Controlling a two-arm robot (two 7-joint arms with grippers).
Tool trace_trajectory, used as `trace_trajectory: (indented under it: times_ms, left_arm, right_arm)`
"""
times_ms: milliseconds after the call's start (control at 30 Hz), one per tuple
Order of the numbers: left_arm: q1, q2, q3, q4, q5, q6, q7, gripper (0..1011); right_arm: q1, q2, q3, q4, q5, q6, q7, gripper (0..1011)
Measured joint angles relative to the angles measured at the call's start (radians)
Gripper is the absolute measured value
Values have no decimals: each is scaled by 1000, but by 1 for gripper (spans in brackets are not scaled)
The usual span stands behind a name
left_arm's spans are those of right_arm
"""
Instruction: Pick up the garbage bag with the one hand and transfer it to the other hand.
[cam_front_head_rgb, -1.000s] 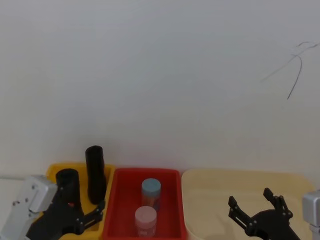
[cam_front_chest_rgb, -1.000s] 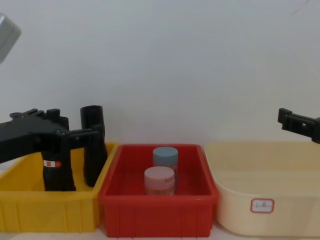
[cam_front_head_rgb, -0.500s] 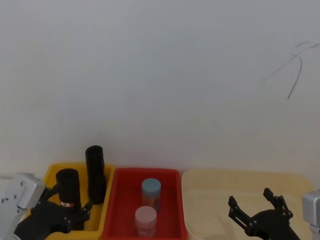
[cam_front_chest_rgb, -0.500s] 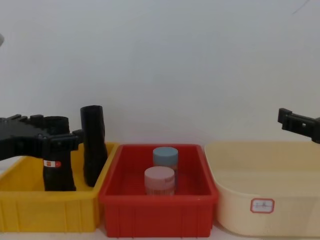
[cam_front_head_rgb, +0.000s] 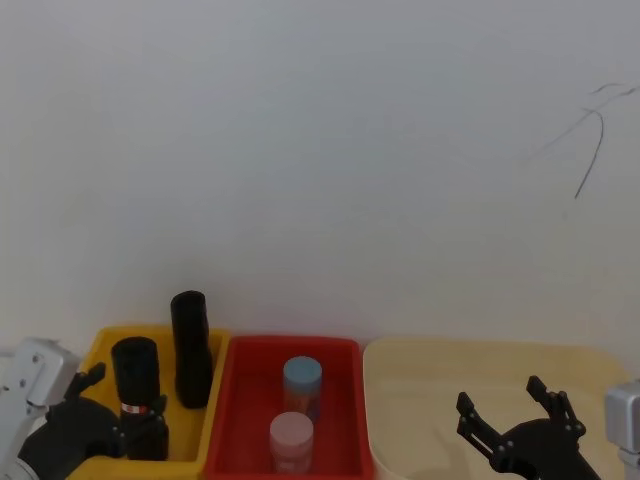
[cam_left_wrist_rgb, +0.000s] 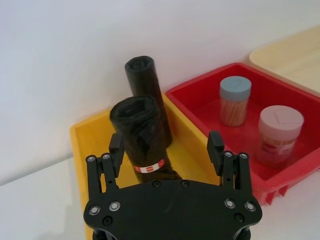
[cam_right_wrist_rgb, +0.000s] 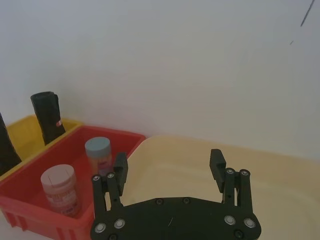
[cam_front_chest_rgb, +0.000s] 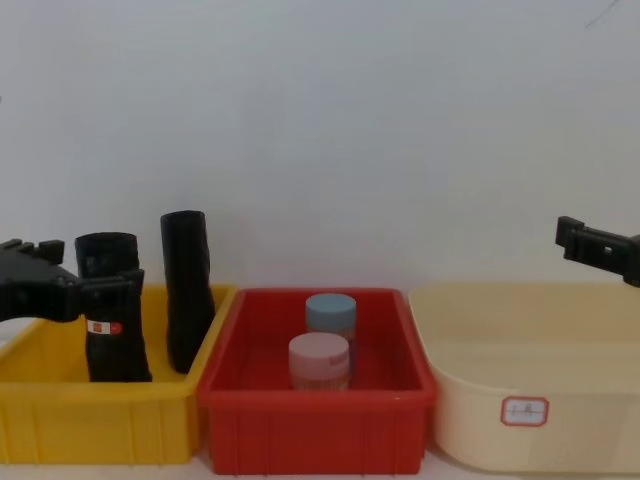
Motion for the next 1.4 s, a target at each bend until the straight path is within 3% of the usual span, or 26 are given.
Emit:
trace_trajectory:
  times_ms: [800,1400]
  left_arm:
    - [-48,-22,-8,83,33,11,-13,1002]
    - [-124,-62,-1,189,61,14,-23,1002]
  right_arm:
    - [0,0,0,0,0,0,0,1001]
    - [0,0,0,0,0,0,0,1001]
